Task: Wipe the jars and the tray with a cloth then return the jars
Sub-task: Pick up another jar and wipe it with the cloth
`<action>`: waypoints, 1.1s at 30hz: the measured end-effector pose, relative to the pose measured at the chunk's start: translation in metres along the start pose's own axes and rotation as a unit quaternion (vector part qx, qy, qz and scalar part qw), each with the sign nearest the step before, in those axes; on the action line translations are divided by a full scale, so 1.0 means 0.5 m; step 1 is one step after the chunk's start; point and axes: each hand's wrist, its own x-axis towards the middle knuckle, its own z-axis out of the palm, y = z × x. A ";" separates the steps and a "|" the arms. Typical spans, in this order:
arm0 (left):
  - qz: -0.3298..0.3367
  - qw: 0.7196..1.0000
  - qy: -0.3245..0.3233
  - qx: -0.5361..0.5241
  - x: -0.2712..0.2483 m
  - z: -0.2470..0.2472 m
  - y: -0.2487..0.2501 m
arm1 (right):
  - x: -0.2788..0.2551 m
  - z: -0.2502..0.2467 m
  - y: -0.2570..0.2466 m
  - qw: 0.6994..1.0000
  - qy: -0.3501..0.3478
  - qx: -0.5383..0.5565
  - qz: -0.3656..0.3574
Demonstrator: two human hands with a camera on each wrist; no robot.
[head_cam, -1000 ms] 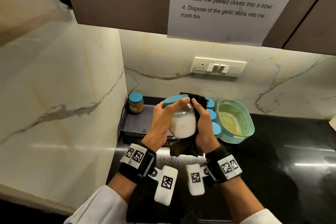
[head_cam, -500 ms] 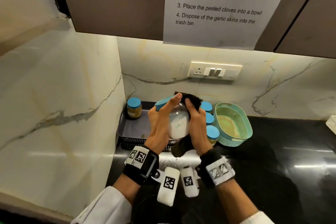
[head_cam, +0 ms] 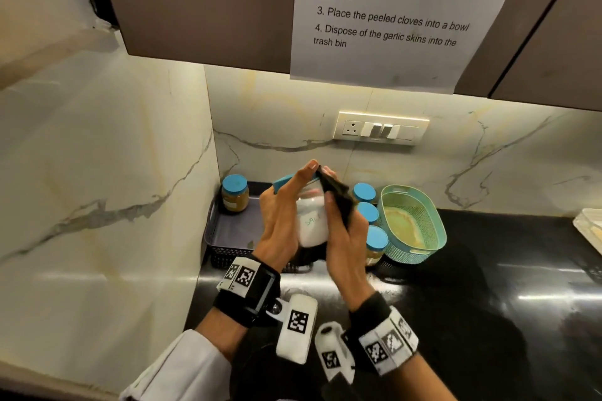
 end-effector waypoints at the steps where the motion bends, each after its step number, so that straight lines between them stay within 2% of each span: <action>1: -0.009 1.000 0.003 -0.012 0.007 -0.006 0.000 | -0.019 0.004 0.009 0.998 -0.017 -0.032 -0.058; 3: -0.010 0.999 0.022 -0.024 0.015 -0.014 0.001 | -0.022 0.005 0.029 0.985 -0.054 -0.085 -0.141; 4: -0.006 0.999 0.024 -0.027 0.013 -0.013 -0.002 | -0.005 0.002 0.032 0.986 -0.063 -0.079 -0.135; 7: 0.001 0.999 0.045 -0.023 0.003 -0.009 -0.010 | 0.050 -0.007 0.013 0.999 -0.011 0.003 0.031; 8: 0.001 0.999 0.047 -0.020 0.004 -0.008 -0.011 | 0.052 -0.005 0.007 0.999 0.001 0.007 0.050; 9: -0.003 0.999 0.037 -0.017 0.005 -0.007 -0.008 | 0.040 0.000 0.005 0.999 0.003 -0.014 0.037; 12: -0.004 0.999 0.016 -0.030 0.013 -0.008 0.008 | -0.014 0.015 0.021 0.989 -0.037 -0.098 -0.103; 14: -0.002 0.999 0.028 -0.027 0.017 -0.016 0.006 | -0.009 0.010 0.033 0.981 -0.062 -0.119 -0.138; 15: -0.002 0.999 0.032 -0.024 0.015 -0.014 0.004 | 0.009 0.004 0.033 0.986 -0.064 -0.097 -0.116; 17: 0.001 0.999 0.044 -0.014 0.007 -0.007 -0.002 | 0.050 -0.004 0.020 1.000 -0.025 -0.018 -0.002; 18: 0.005 0.999 0.052 -0.011 0.008 -0.005 -0.006 | 0.060 -0.004 0.014 0.999 -0.014 -0.002 0.032; 19: 0.003 0.999 0.051 -0.012 0.010 -0.004 -0.008 | 0.058 -0.001 0.012 0.999 -0.010 -0.007 0.036; 20: 0.000 0.999 0.042 -0.017 0.012 -0.004 -0.006 | 0.044 0.004 0.013 0.999 -0.011 -0.038 0.006; 22: -0.011 0.999 0.029 -0.034 0.016 -0.006 0.000 | 0.006 0.013 0.028 0.987 -0.039 -0.117 -0.099; 24: -0.010 0.998 0.045 -0.033 0.022 -0.011 0.000 | -0.003 0.014 0.041 0.970 -0.060 -0.166 -0.165; 25: -0.012 0.998 0.052 -0.034 0.023 -0.011 -0.003 | 0.004 0.012 0.043 0.969 -0.065 -0.162 -0.174; 26: -0.014 0.998 0.057 -0.030 0.024 -0.007 -0.007 | 0.019 0.005 0.043 0.977 -0.062 -0.134 -0.153; 27: -0.010 0.998 0.061 -0.024 0.023 -0.003 -0.012 | 0.036 0.001 0.040 0.991 -0.039 -0.081 -0.094; 29: 0.002 0.997 0.073 -0.002 0.023 0.006 -0.017 | 0.054 0.001 0.026 1.000 0.005 -0.016 -0.003; 30: 0.008 0.997 0.072 -0.002 0.025 0.009 -0.016 | 0.049 0.005 0.021 1.000 0.011 -0.021 -0.004; 31: 0.009 0.998 0.067 -0.010 0.026 0.009 -0.010 | 0.035 0.010 0.021 0.998 0.011 -0.053 -0.039; 33: -0.004 0.998 0.060 -0.018 0.030 0.009 -0.005 | 0.014 0.005 0.035 0.975 -0.036 -0.159 -0.150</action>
